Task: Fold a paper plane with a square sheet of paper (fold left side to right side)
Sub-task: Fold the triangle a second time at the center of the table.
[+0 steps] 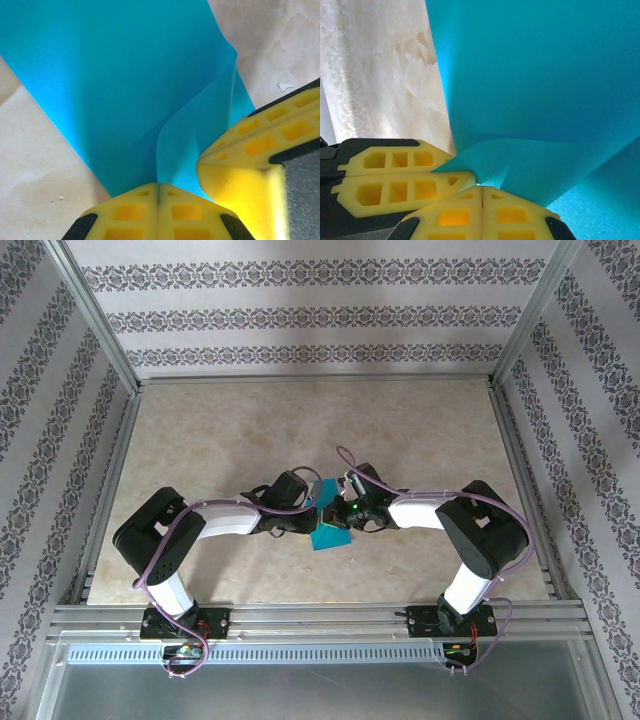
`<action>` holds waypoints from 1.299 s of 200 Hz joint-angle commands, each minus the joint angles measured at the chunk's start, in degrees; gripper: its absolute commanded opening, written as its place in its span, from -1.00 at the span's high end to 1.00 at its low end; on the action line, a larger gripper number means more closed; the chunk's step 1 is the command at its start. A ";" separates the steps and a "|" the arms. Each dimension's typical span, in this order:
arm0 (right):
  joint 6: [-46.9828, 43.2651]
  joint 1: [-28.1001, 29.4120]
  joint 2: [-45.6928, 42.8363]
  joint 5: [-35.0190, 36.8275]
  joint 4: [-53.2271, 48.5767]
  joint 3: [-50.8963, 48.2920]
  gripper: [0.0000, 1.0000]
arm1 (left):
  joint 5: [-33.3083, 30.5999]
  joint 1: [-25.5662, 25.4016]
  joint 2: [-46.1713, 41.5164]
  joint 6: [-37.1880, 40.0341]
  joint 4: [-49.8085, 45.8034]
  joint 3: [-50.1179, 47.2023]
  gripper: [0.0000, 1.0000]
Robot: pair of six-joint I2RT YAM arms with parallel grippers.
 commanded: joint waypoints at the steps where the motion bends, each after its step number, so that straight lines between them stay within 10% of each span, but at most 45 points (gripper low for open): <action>1: -1.13 0.61 0.83 1.68 -0.93 -0.43 1.00 | -0.46 0.79 1.34 0.77 -1.55 0.73 0.87; 194: -1.93 0.43 1.14 3.28 -1.39 -2.64 1.00 | -5.21 1.14 -12.89 -1.20 -8.36 -0.48 0.48; 260: -2.09 0.53 1.54 3.02 -1.30 -2.18 1.00 | 5.78 0.15 -17.83 -9.12 -4.59 -5.06 0.60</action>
